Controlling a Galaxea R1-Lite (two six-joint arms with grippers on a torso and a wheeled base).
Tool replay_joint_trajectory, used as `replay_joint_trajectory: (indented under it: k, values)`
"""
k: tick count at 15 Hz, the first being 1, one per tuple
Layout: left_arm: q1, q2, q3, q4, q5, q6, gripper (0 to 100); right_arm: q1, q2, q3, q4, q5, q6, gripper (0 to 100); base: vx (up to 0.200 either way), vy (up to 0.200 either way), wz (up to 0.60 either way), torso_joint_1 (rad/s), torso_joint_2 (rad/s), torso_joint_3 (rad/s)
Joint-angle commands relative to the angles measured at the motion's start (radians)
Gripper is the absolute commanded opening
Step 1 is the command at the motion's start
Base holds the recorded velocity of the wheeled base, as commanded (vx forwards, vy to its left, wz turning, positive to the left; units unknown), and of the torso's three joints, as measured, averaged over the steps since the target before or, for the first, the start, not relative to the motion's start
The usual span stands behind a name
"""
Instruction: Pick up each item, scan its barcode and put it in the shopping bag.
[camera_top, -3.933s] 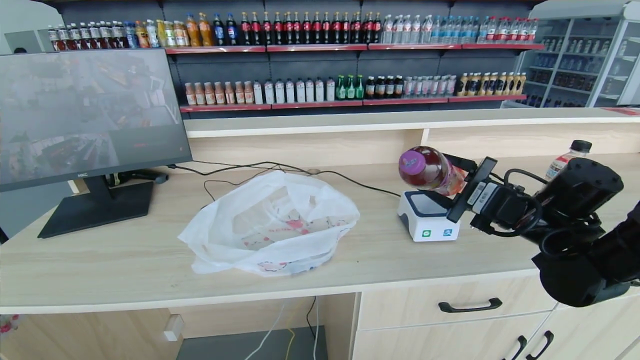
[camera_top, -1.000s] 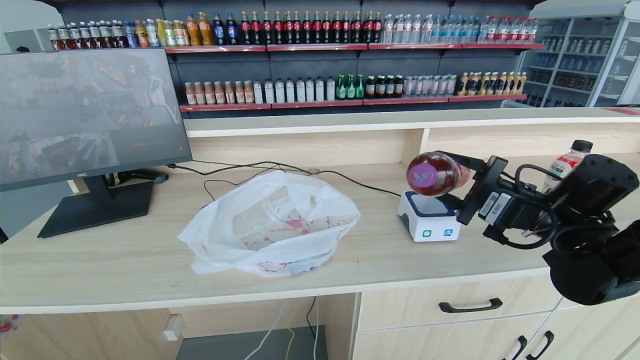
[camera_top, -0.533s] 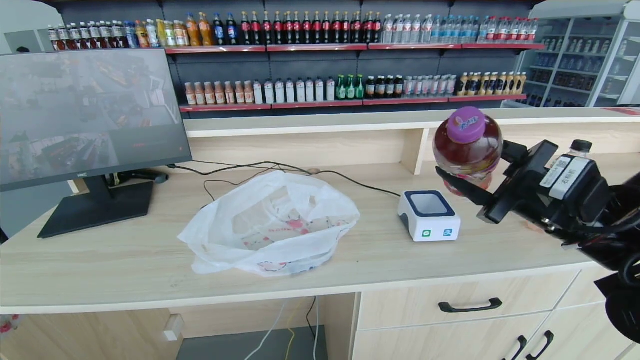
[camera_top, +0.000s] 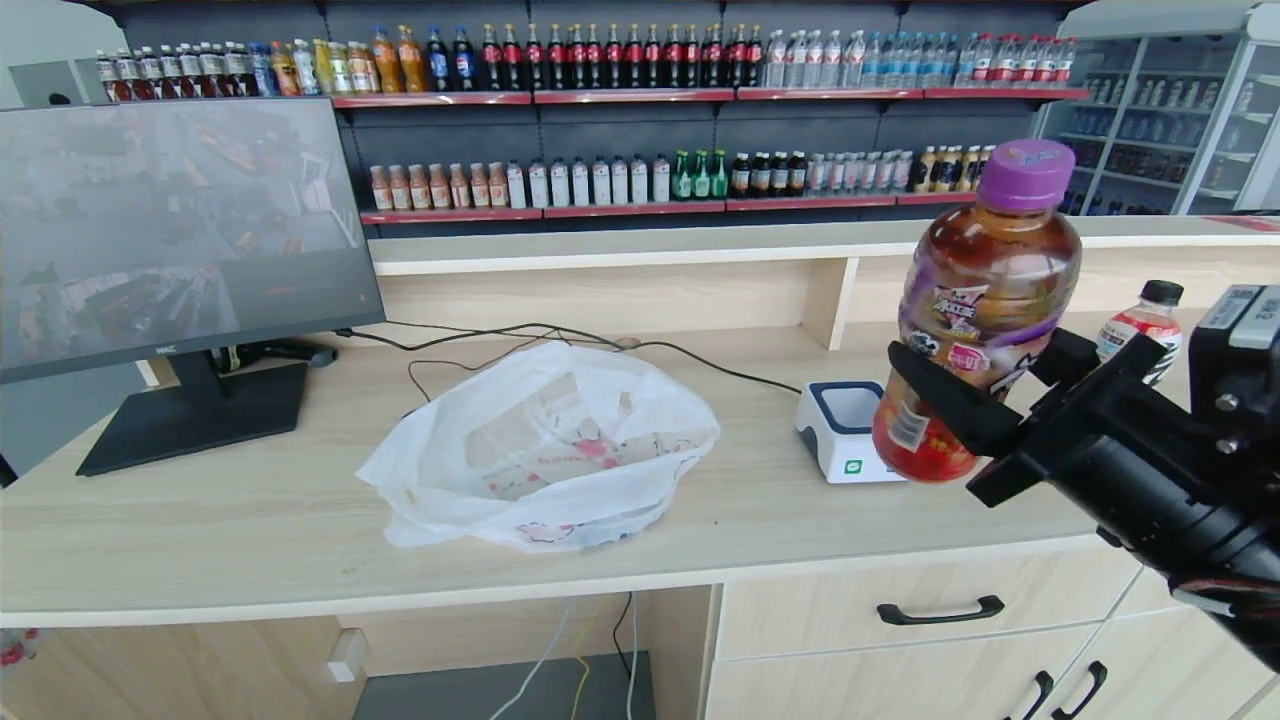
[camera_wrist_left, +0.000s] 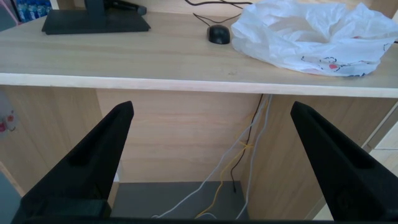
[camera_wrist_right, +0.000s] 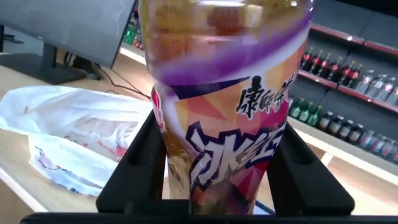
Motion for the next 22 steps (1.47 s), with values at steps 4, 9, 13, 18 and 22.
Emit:
replay_joint_trajectory:
  k: [4,9,13,18,22]
  values:
    - [0.000,0.000,0.000,0.000,0.000,-0.001,100,0.033,-0.015,0.181,-0.002,-0.108,0.224,0,0.000,0.000,0.00,0.000,0.00,0.000]
    - [0.000,0.000,0.000,0.000,0.000,-0.001,100,0.041,0.011,0.118,-0.002,-0.202,0.311,0,0.000,0.000,0.00,0.000,0.00,0.000]
    - [0.000,0.000,0.000,0.000,0.000,-0.001,100,0.039,0.031,0.093,-0.002,-0.202,0.313,0,0.000,0.000,0.00,0.000,0.00,0.000]
    - [0.000,0.000,0.000,0.000,0.000,-0.002,100,-0.019,0.052,0.075,-0.002,-0.202,0.316,0,0.000,0.040,0.00,0.000,0.00,0.000]
    - [0.002,0.000,0.000,0.000,0.002,-0.002,100,-0.020,0.048,0.069,-0.002,-0.202,0.319,0,0.000,0.200,0.00,-0.002,0.00,0.001]
